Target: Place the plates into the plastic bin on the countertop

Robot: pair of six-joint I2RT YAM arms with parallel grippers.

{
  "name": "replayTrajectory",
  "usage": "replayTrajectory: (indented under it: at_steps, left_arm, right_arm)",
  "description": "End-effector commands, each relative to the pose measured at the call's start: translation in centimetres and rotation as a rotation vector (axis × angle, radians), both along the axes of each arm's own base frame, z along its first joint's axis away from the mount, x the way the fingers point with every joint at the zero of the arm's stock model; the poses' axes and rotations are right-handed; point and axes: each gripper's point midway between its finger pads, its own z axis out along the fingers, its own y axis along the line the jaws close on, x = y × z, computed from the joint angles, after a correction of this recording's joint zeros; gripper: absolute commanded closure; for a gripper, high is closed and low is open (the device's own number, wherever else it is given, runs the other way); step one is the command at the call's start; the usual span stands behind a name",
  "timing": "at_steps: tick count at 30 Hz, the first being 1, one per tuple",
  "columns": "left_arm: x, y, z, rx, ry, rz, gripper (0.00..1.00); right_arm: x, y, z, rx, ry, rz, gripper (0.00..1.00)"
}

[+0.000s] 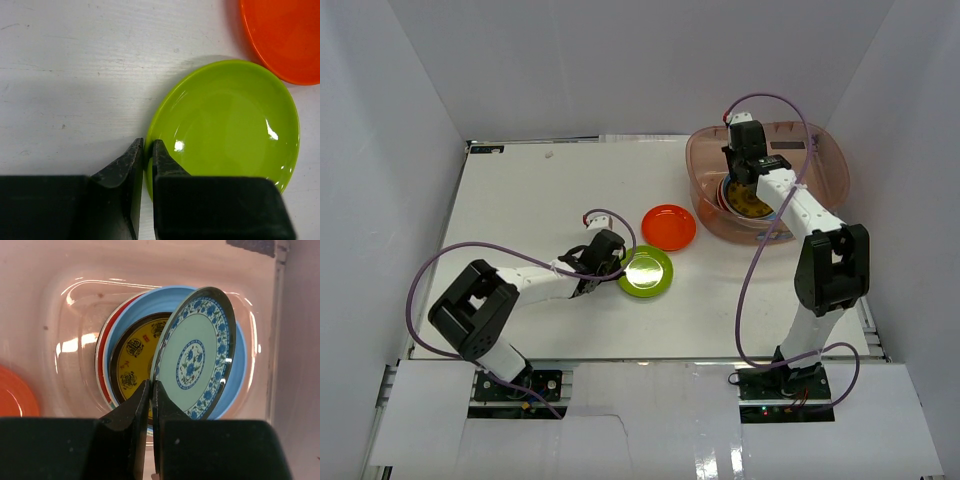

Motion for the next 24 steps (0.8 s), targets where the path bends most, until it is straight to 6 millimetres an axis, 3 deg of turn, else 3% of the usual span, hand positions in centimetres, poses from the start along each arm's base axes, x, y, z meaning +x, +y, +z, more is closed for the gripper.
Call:
replayTrajectory:
  at_steps: [1,4,6,7,8,10,12,14,17,19,20,21,22,23,24]
  left_arm:
    - [0.0,1.1,-0.4,0.054,0.009,0.022,1.0]
    - [-0.2,1.4,-0.2,0.058,0.01,0.027,1.0]
    - [-0.6,1.7,-0.3,0.065,0.02,0.028,1.0]
    - [-0.6,1.7,0.4,0.053,0.008,0.027,1.0]
    - [-1.1,2.0,0.4,0.054,0.018,0.024,1.0]
    - [-1.5,2.1,1.1,0.036,0.013,0.017,1.0]
    - [-2.1,1.9,2.8,-0.008,-0.004,-0.001,1.0]
    - [-2.6,1.6,4.9,-0.059,-0.027,-0.026,1.0]
    - [-3.0,1.1,8.4,-0.133,-0.08,-0.05,1.0]
    - [-2.9,0.3,11.0,-0.191,-0.112,-0.07,1.0]
    - [-2.9,0.0,12.1,-0.214,-0.126,-0.077,1.0]
    - [-2.7,-0.3,13.2,-0.235,-0.142,-0.085,1.0]
    - [-2.2,-1.3,15.5,-0.275,-0.173,-0.103,1.0]
    - [-1.9,-2.0,16.7,-0.296,-0.189,-0.117,1.0]
    - [-1.5,-2.6,17.9,-0.314,-0.205,-0.13,1.0]
  right_arm:
    - [2.2,1.6,2.5,0.051,-0.118,0.062,0.92]
    - [2.0,2.1,1.2,0.078,-0.092,0.069,0.88]
    - [1.7,2.2,0.6,0.104,-0.079,0.056,0.75]
    - [1.2,2.4,0.5,0.116,-0.063,0.064,0.6]
    - [0.9,2.5,0.4,0.138,-0.058,0.051,0.51]
    - [0.2,2.4,1.3,0.168,-0.06,0.037,0.36]
    - [-0.7,2.6,2.9,0.226,-0.086,0.024,0.3]
    - [-1.6,3.1,4.3,0.28,-0.098,0.033,0.29]
    - [-4.2,4.1,8.1,0.412,-0.168,0.07,0.32]
    - [-7.5,4.7,10.2,0.533,-0.215,0.11,0.51]
    - [-8.3,5.1,11.9,0.591,-0.28,0.137,0.67]
    - [-10.8,4.9,15.4,0.653,-0.376,0.176,0.84]
    - [-12.3,5.2,14.0,0.711,-0.356,0.181,0.92]
    - [-13.9,5.6,15.0,0.761,-0.387,0.222,0.92]
    - [-16.5,5.3,18.6,0.818,-0.504,0.28,0.92]
